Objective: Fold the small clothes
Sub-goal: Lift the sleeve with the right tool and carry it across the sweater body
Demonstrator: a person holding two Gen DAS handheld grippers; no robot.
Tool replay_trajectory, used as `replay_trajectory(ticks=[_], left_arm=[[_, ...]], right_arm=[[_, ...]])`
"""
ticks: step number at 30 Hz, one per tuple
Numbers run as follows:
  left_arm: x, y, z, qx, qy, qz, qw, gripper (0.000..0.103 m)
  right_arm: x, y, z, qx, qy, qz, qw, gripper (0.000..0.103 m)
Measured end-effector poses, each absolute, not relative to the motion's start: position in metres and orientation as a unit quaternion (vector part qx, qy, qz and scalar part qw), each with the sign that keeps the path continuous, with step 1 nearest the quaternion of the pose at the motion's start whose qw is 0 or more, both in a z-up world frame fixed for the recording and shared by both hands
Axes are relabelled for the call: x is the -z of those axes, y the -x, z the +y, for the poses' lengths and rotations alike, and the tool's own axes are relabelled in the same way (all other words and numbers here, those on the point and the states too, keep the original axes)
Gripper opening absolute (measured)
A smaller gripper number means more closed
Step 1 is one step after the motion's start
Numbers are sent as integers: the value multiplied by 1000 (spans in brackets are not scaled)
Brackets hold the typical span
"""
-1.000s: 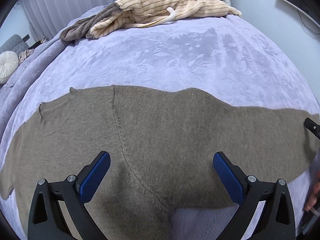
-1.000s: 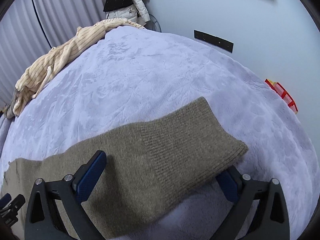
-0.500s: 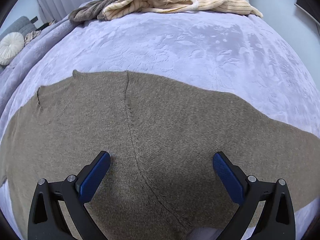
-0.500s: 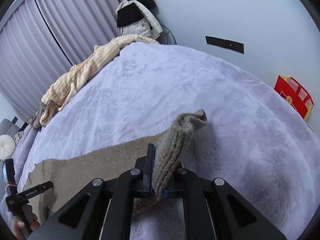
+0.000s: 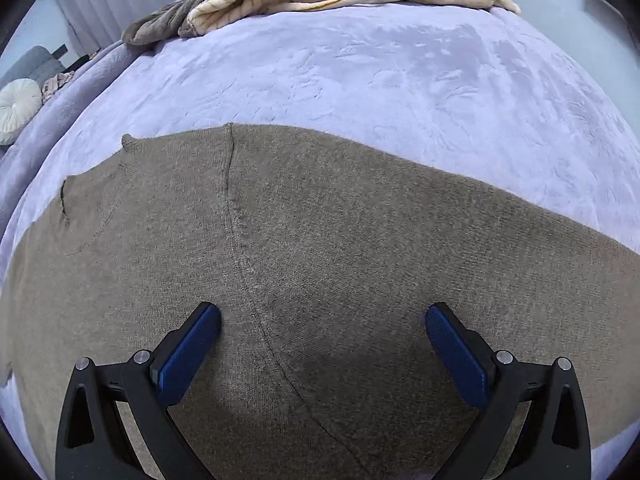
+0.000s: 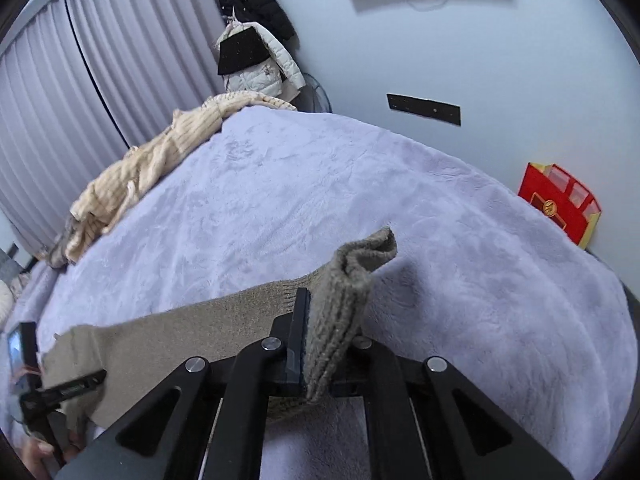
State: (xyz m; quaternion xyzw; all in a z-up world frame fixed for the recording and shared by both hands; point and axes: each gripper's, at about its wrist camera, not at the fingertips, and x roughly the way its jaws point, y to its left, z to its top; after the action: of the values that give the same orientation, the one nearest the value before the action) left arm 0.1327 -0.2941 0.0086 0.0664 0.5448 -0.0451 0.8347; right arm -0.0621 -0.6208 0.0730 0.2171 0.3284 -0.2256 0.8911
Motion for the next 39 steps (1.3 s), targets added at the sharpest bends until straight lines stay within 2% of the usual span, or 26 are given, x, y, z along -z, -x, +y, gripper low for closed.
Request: replay_trajectory(ticks=[4,8,11,14,23,39], left_arm=[[-23,-125,-279,65,-21,545,836,103],[-12,-118,-289,71,-94,559,821,103],[-35,-110,-270,86,-43,552,829,103],[-50,-94,-248,87,-32,538,838,103],[-54,-69,-178,79,7,546,834,103],[-70,-36,-90,73,38,515,853,103]], right_arm=[[-79,63,-615,224,-208,336,891,6],[-106,63,-603,211,-193,323,902,6],[-131,61,-583,200,-169,312,913,6],[-152,57,-560,191,-148,303,922,6],[-197,43,-478,149,-106,289,940,6],[-201,10,-311,50,-37,312,948,6]])
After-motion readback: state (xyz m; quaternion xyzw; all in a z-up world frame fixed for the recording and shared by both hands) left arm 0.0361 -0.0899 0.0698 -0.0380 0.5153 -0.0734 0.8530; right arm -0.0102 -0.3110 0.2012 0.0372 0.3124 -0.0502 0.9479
